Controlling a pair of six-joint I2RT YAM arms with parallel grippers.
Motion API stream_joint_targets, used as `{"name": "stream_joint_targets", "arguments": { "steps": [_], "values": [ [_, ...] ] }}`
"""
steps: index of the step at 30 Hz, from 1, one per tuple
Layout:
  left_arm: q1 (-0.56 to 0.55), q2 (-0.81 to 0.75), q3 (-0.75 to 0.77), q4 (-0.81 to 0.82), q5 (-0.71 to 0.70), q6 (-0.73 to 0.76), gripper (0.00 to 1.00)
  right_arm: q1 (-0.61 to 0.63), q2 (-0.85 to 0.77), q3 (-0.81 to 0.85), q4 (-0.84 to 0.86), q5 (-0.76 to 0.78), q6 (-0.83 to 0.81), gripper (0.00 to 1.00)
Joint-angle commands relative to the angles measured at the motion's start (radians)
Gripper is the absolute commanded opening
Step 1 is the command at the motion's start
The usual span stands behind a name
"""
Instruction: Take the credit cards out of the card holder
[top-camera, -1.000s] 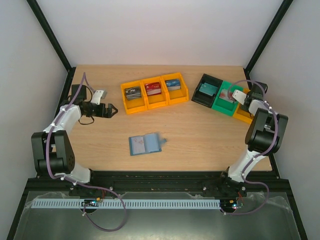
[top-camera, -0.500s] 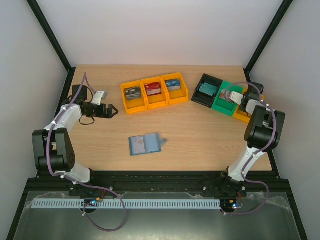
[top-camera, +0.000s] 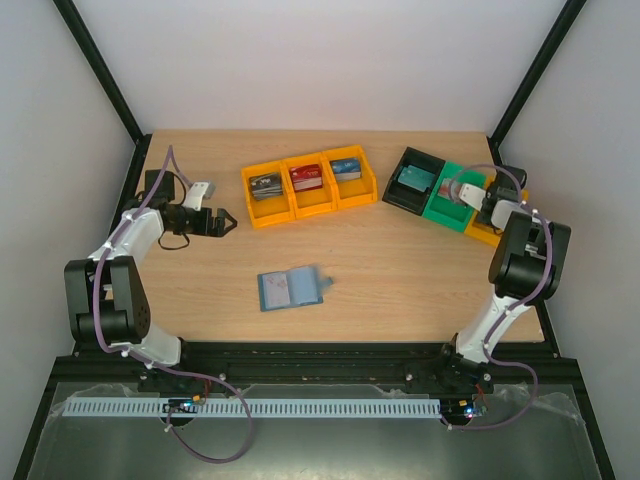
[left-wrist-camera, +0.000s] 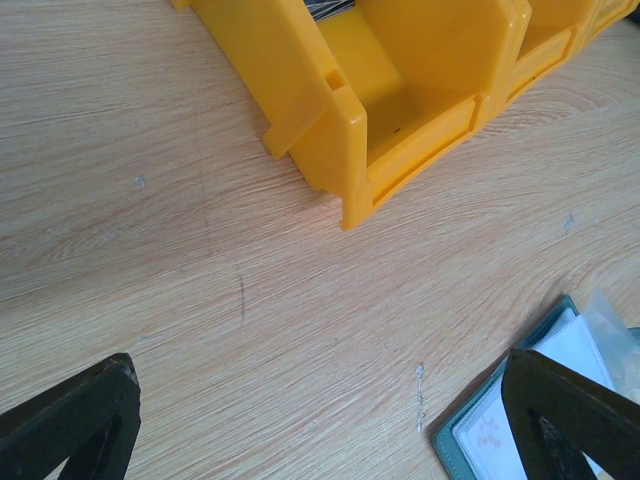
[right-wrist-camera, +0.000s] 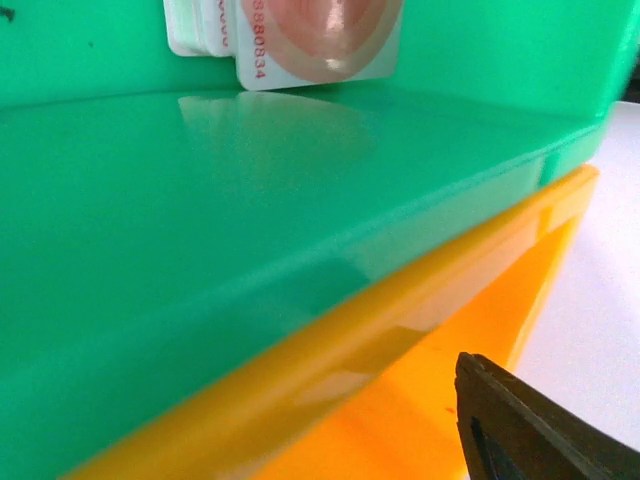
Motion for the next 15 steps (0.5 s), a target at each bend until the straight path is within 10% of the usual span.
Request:
{"name": "stream_joint_targets", "arguments": {
  "steps": [1, 8, 15],
  "values": [
    [0.003, -0.004, 0.012, -0.015, 0.029, 0.022, 0.99, 0.001, -0.075, -0.006, -0.021, -0.031, 0.067, 0.74],
    [0.003, -0.024, 0.014, -0.015, 0.045, 0.025, 0.99, -0.003, -0.192, 0.015, 0.069, -0.127, 0.432, 0.75],
    [0.004, -0.043, 0.001, -0.013, 0.044, 0.016, 0.99, 0.012, -0.401, -0.165, 0.419, -0.093, 1.429, 0.66]
  ]
}}
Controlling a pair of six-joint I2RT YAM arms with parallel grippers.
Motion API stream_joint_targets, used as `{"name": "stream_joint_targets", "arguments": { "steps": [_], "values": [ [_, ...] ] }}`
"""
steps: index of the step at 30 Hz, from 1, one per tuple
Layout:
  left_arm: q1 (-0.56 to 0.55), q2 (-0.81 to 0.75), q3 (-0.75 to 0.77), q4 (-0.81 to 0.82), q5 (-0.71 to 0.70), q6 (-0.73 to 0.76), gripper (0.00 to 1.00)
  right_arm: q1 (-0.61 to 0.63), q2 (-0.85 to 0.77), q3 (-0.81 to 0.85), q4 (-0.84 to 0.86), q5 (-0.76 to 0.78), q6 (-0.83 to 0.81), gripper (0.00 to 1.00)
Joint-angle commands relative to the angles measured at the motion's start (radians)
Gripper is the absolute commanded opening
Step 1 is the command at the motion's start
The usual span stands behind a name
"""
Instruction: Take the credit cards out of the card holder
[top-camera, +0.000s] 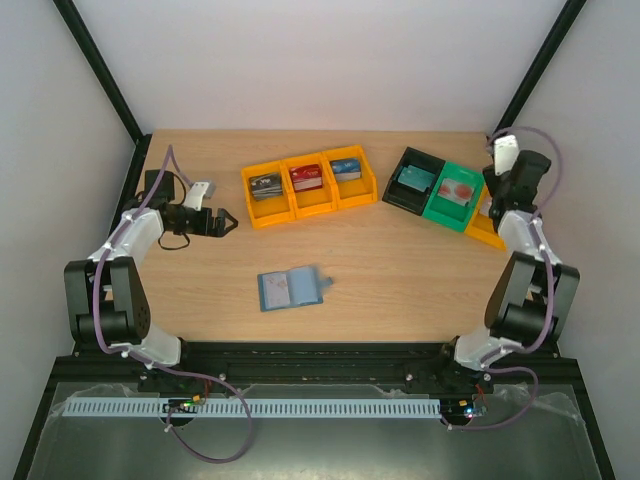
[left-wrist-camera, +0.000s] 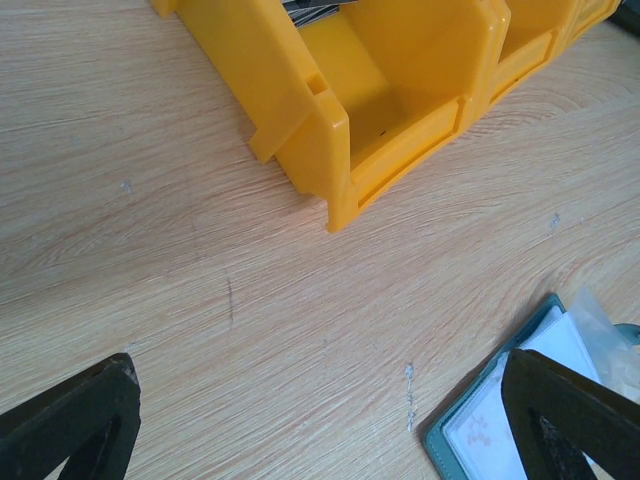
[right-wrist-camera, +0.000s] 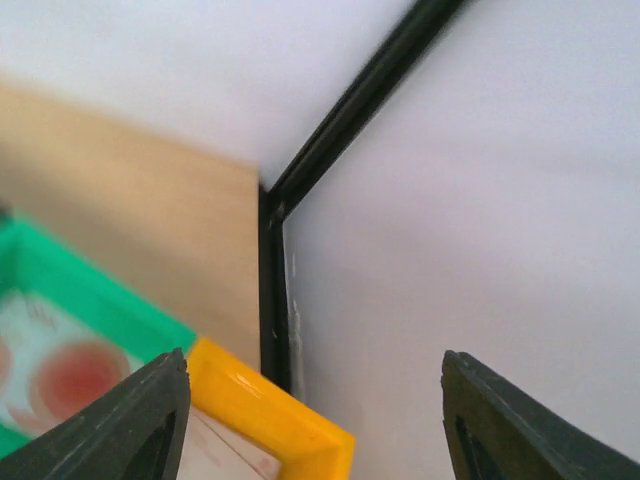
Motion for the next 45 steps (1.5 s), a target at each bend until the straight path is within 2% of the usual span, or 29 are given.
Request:
{"name": "stream_joint_targets", "arguments": {
  "steps": [1, 3, 6, 10, 14, 16, 19, 23, 32, 42, 45],
  "values": [
    [0.003, -0.045, -0.004, -0.01, 0.018, 0.001, 0.99, 0.012, -0.144, -0.121, 0.216, 0.147, 0.84, 0.65],
    [0.004, -0.053, -0.008, -0.016, 0.024, -0.005, 0.99, 0.011, -0.179, -0.122, 0.08, 0.283, 1.058, 0.58],
    [0.004, -0.068, -0.013, -0.012, 0.031, -0.011, 0.99, 0.012, -0.171, -0.107, -0.136, 0.335, 1.191, 0.47],
    [0.003, -0.072, -0.015, -0.009, 0.039, -0.018, 0.99, 0.011, -0.083, -0.026, -0.382, 0.28, 1.217, 0.29],
    [0.004, -0.075, -0.017, -0.015, 0.041, -0.011, 0.99, 0.012, 0.015, 0.048, -0.497, 0.209, 1.206, 0.1],
    [0.003, -0.079, -0.017, -0.017, 0.042, -0.009, 0.99, 0.013, 0.054, 0.071, -0.531, 0.225, 1.205, 0.05],
    [0.003, -0.083, -0.018, -0.019, 0.043, -0.008, 0.99, 0.012, 0.096, 0.075, -0.54, 0.262, 1.195, 0.02],
    [0.003, -0.078, -0.018, -0.024, 0.04, -0.01, 0.99, 0.012, 0.181, 0.112, -0.595, 0.237, 1.188, 0.02],
    [0.003, -0.064, -0.007, -0.042, 0.049, -0.003, 0.99, 0.005, 0.265, 0.151, -0.559, 0.177, 1.247, 0.02],
    [0.009, -0.055, 0.005, -0.064, 0.058, 0.008, 0.99, -0.026, 0.349, 0.176, -0.434, 0.069, 1.4, 0.02],
    [0.013, -0.049, 0.007, -0.065, 0.057, 0.008, 0.99, -0.027, 0.349, 0.174, -0.397, 0.096, 1.429, 0.02]
  ]
}}
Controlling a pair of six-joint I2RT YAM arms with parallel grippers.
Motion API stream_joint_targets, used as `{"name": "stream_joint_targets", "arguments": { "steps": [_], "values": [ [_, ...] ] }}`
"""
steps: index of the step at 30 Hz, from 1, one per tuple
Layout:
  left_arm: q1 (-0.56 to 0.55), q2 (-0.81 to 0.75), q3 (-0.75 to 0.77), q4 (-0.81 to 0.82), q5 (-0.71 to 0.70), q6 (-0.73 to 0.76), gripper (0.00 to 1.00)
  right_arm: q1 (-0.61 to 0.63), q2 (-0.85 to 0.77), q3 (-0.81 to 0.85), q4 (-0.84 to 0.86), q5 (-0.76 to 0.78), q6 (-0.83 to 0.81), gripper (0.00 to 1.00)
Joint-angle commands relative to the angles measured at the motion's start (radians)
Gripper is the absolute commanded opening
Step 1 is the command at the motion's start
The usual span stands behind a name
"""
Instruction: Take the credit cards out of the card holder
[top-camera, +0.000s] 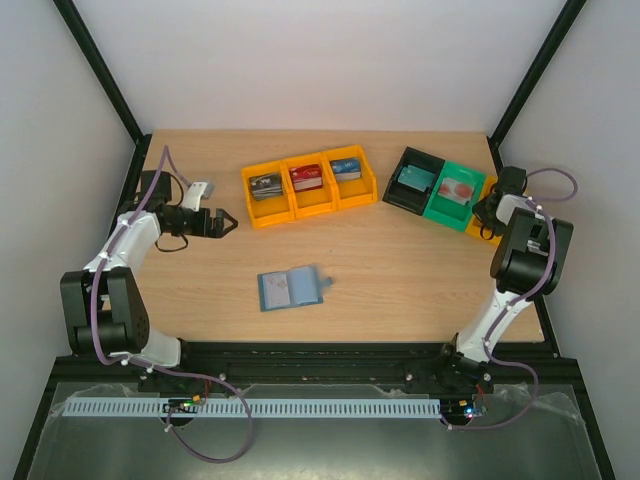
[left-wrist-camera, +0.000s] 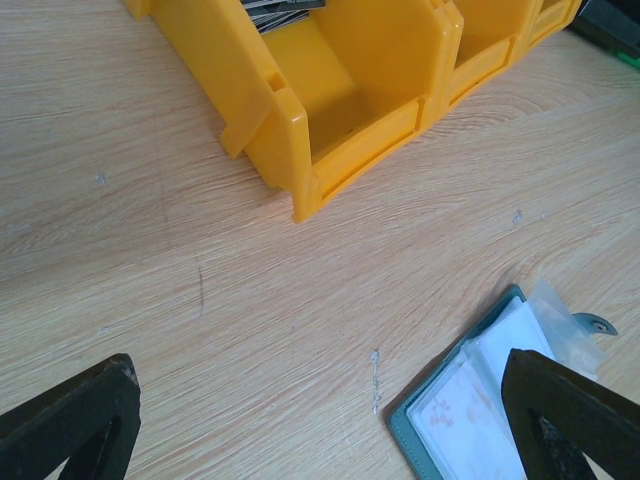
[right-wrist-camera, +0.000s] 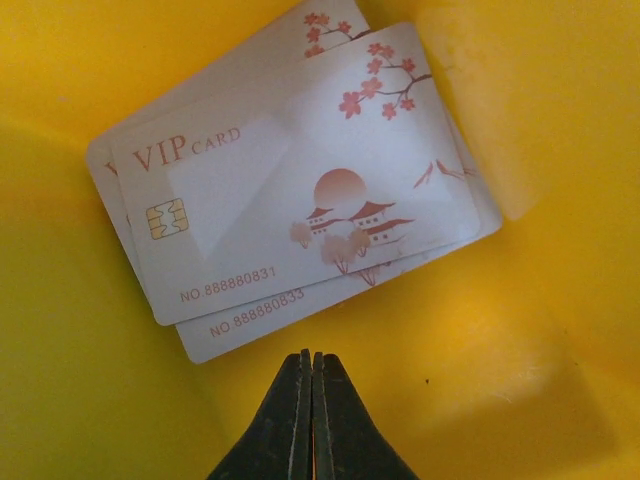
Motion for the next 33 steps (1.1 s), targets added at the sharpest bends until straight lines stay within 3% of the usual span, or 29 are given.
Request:
{"name": "stream_joint_targets", "arguments": {
  "steps": [1, 13, 21, 26, 33],
  "values": [
    [0.01, 0.011, 0.014, -0.019, 0.022, 0.019, 0.99, -0.004, 0.022, 0.026, 0.083, 0.027, 0.068, 0.02],
    [0.01, 0.025, 0.007, -0.016, 0.02, 0.005, 0.99, -0.004, 0.001, 0.006, 0.237, 0.1, 0.163, 0.02],
    [0.01, -0.001, 0.004, -0.047, 0.05, -0.034, 0.99, 0.103, -0.25, -0.067, 0.24, 0.252, 0.05, 0.04],
    [0.016, -0.037, -0.042, -0.046, 0.158, -0.133, 0.99, 0.333, -0.459, -0.159, 0.261, 0.313, -0.009, 0.08],
    [0.012, -0.086, -0.07, -0.051, 0.104, -0.22, 0.99, 0.794, -0.549, -0.221, 0.217, 0.263, -0.065, 0.22]
  ]
}}
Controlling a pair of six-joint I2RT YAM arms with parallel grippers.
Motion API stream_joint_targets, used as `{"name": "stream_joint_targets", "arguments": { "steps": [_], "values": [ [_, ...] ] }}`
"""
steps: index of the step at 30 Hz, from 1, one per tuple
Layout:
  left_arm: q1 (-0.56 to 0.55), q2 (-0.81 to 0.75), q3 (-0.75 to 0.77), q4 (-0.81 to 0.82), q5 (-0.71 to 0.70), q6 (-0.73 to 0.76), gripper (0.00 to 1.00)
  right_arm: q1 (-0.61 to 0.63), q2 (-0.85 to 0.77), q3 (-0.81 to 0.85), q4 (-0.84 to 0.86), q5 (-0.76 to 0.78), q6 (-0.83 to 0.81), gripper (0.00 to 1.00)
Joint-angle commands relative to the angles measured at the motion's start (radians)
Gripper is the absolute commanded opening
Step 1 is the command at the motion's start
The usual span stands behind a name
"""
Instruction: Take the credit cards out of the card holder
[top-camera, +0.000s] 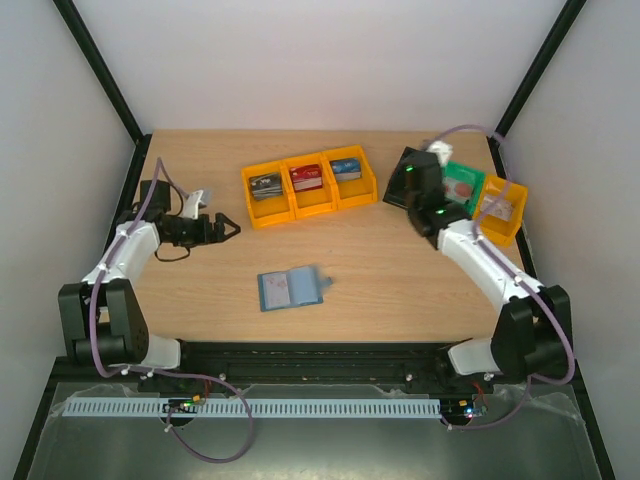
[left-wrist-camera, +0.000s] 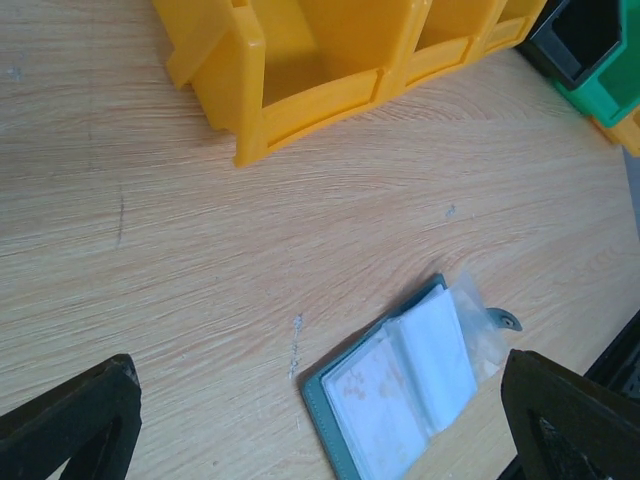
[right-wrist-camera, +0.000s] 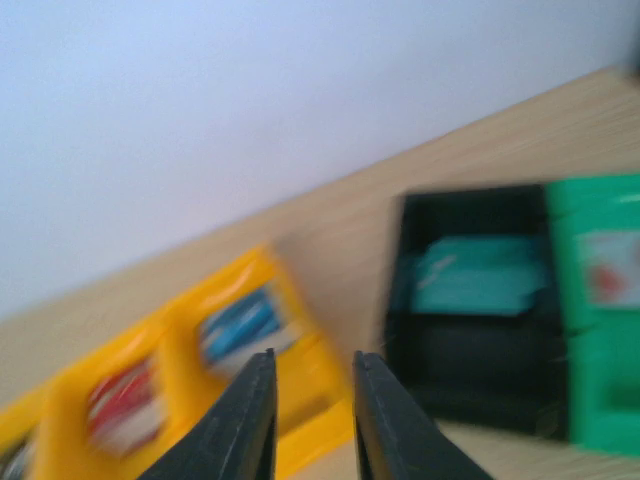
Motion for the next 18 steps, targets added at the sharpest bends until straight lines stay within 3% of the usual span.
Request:
{"name": "stream_joint_targets", "arguments": {
  "steps": [1, 5, 8, 12, 18],
  "values": [
    [0.004, -0.023, 0.012, -0.044, 0.043, -0.063, 0.98, 0.237, 0.027, -0.037, -0.068, -0.053, -0.056, 0.26],
    [0.003, -0.059, -0.079, 0.004, 0.136, -0.186, 0.95, 0.438, 0.121, -0.007, -0.173, -0.211, -0.047, 0.44],
    [-0.03, -0.11, -0.175, 0.066, 0.107, -0.305, 0.94, 0.589, 0.182, -0.003, -0.237, -0.256, -0.046, 0.6],
    [-0.144, -0.142, -0.276, 0.109, 0.007, -0.362, 0.95, 0.695, 0.257, 0.002, -0.308, -0.29, -0.045, 0.83],
    [-0.198, -0.15, -0.394, 0.241, -0.021, -0.461, 0.96, 0.738, 0.324, -0.053, -0.292, -0.245, 0.034, 0.84]
  ]
}}
